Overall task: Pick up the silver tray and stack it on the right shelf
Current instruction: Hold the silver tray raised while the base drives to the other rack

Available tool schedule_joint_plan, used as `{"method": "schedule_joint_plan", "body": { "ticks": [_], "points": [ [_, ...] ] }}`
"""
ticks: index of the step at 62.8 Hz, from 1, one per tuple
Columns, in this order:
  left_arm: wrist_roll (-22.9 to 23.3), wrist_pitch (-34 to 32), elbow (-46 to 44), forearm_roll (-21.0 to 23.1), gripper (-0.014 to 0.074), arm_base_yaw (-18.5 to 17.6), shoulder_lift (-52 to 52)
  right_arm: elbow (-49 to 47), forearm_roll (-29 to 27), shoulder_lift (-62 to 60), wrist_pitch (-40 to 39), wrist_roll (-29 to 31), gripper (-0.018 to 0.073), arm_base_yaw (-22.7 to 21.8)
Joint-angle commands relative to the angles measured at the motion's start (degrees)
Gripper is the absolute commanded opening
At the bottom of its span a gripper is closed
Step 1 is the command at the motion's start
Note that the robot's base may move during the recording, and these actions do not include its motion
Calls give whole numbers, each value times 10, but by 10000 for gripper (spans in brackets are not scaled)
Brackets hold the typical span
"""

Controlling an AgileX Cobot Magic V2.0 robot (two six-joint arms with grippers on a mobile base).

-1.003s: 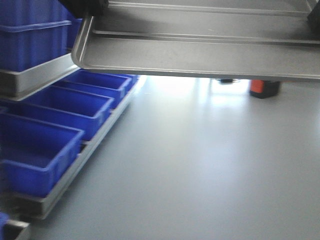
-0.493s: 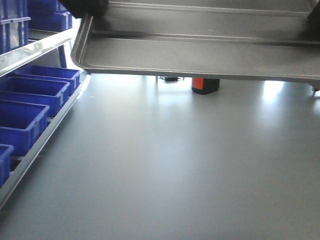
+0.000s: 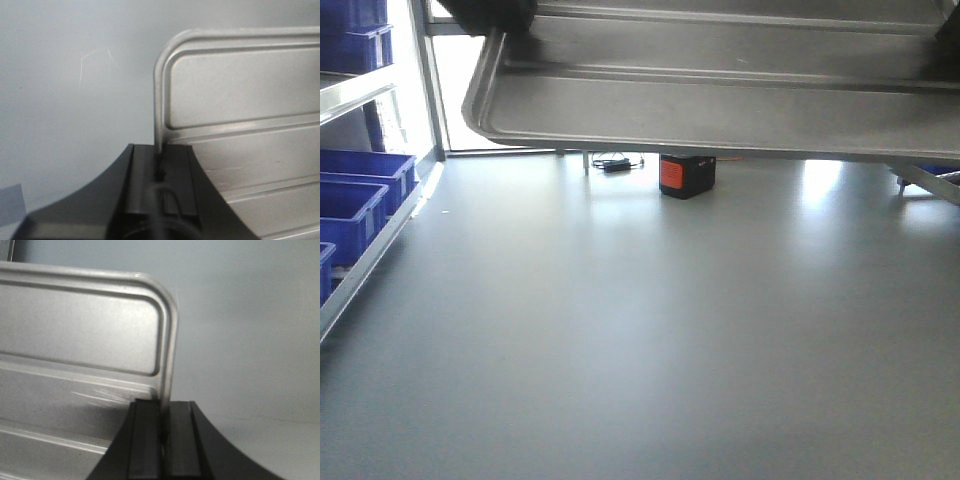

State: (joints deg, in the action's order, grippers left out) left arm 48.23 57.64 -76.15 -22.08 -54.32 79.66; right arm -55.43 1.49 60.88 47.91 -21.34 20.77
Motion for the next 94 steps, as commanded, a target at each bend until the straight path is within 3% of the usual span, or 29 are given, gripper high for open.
{"method": "schedule_joint_plan", "body": {
  "ticks": [1, 94],
  "points": [
    [0, 35, -18, -55, -93, 2, -23, -20, 52, -11, -5, 8, 57, -6],
    [0, 35, -18, -57, -93, 2, -23, -20, 52, -10, -1, 8, 57, -6]
  ]
}}
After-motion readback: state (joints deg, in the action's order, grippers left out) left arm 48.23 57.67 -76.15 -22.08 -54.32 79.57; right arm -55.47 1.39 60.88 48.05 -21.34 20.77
